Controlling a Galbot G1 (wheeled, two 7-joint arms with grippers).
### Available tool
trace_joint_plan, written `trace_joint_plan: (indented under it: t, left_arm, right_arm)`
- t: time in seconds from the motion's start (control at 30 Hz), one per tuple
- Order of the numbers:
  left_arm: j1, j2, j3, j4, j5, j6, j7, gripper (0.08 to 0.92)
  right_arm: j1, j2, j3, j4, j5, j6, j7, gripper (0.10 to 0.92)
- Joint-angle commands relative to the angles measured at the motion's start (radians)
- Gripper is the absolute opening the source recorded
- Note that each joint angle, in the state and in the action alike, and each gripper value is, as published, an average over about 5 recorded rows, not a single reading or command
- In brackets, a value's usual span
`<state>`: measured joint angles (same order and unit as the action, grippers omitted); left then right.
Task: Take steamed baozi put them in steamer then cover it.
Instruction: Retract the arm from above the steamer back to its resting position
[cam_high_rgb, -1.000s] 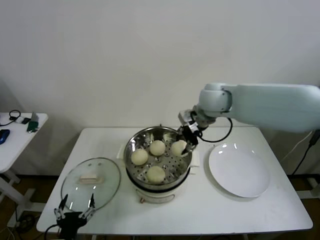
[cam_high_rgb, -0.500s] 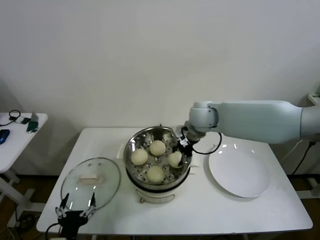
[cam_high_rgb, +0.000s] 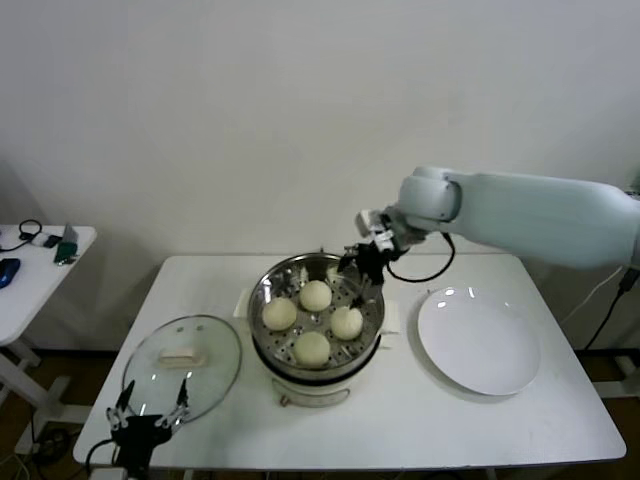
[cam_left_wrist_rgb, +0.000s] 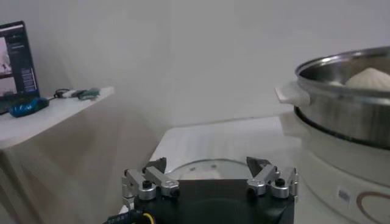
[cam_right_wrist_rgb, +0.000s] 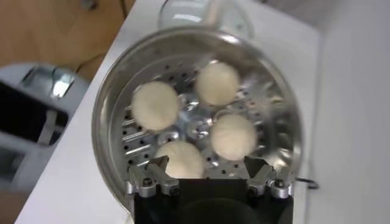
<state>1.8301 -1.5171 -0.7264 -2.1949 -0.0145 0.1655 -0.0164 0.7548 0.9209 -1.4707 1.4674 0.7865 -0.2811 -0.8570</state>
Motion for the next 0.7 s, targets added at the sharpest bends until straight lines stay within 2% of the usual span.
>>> trace_joint_plan:
  t: [0.03, 0.13, 0.23, 0.37, 0.47, 0.57, 0.7]
  left_arm:
    - [-0.015, 0.013, 0.002, -0.013, -0.049, 0.017, -0.016, 0.823]
    - [-0.046, 0.015, 0.008, 0.003, -0.034, -0.018, -0.037, 0.823]
    - [-0.076, 0.022, 0.017, 0.017, -0.019, -0.075, -0.051, 0.823]
    - [-0.101, 0.046, 0.024, 0.029, -0.016, -0.131, -0.047, 0.823]
    - [-0.119, 0.066, 0.028, 0.039, -0.011, -0.151, -0.044, 0.823]
    - [-0.129, 0.088, 0.034, 0.054, -0.011, -0.177, -0.041, 0.823]
    - [-0.137, 0.118, 0.041, 0.08, 0.0, -0.228, -0.029, 0.823]
  right_arm:
    - [-0.156, -0.277, 0.344, -0.015, 0.237, 0.018, 0.351, 0.823]
    - [-0.415, -0.374, 0.638, 0.018, 0.233, -0.001, 0.607, 0.823]
    - [-0.716, -0.46, 0.978, 0.06, 0.225, -0.027, 0.72, 0.823]
    - [-1.219, -0.541, 1.453, 0.103, 0.181, 0.005, 0.754, 0.823]
    - [-1.614, -0.539, 1.803, 0.128, 0.128, 0.051, 0.754, 0.823]
    - [-1.935, -0.481, 2.099, 0.152, 0.088, 0.111, 0.736, 0.823]
    - [-2.222, -0.354, 2.308, 0.163, 0.05, 0.23, 0.703, 0.823]
